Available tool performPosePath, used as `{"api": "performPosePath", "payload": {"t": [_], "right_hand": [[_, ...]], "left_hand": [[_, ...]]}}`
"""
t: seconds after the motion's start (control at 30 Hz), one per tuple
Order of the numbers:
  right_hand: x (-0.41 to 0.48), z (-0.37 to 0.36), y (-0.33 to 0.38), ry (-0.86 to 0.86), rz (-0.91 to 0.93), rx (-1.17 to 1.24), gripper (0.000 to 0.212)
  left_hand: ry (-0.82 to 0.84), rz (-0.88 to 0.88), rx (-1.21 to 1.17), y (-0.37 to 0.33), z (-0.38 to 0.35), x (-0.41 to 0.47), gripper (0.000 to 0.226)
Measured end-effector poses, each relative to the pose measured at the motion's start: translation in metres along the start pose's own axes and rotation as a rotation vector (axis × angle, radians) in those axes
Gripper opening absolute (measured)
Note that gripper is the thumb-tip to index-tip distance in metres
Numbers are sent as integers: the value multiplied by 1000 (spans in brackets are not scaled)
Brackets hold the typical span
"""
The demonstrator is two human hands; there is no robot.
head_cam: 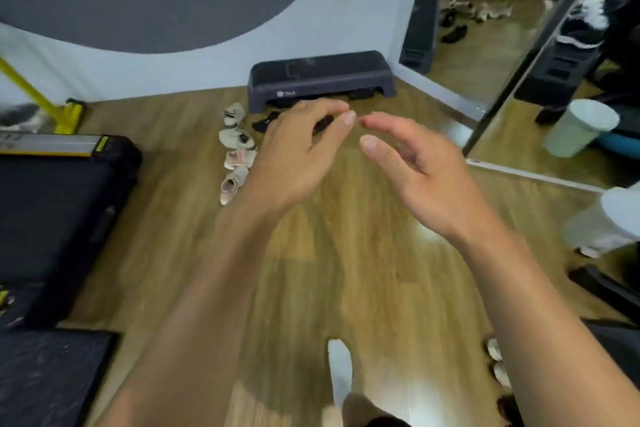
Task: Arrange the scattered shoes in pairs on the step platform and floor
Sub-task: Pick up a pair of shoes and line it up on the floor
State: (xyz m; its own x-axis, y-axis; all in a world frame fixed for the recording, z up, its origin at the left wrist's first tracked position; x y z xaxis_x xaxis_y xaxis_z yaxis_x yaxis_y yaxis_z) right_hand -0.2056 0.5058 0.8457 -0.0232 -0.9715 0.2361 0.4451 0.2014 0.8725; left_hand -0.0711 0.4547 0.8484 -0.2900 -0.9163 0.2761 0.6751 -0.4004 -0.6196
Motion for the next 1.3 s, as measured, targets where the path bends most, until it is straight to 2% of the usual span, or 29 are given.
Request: {"api": "performPosePath", "payload": {"t": [0.33, 0.5, 0.7, 0.83, 0.97, 1.03, 1.17, 1.3], "right_hand": [[196, -120, -30, 239, -24, 250, 38], [286, -204, -68, 306, -99, 252, 41], [377, -280, -111, 327, -179, 248, 40], [435, -329, -152, 327, -281, 247, 42], [484, -378, -217, 331, -407, 264, 40], [505, -409, -251, 357, -464, 287, 39], [538, -476, -327, 395, -580, 284, 45], [560, -543, -427, 367, -719, 225, 45]], "left_hand": [[-114, 382, 15, 173, 69, 95, 24], [-99, 448, 29, 270, 87, 145, 59], [-39, 510, 4, 386, 81, 226, 52], [74, 543, 74, 461, 59, 282, 55], [97, 525, 173, 534, 32, 333, 47], [128, 572, 169, 575, 10, 352, 46], [192, 680, 154, 670, -52, 380, 37], [236, 724, 126, 768, -136, 403, 42]]}}
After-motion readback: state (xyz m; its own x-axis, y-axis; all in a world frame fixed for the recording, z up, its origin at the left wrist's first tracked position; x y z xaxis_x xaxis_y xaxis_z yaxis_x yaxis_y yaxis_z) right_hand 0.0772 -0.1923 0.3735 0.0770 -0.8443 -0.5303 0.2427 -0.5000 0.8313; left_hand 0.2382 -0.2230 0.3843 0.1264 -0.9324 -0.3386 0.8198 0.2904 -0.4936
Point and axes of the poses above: each hand's wrist, its own x-axis towards the middle knuckle, its own z-axis out of the back of the hand, y = z × x, the point moved 9 cm from there along x, towards the middle knuckle, and after that the axes turned 12 degrees about x, right-handed, at the moved point
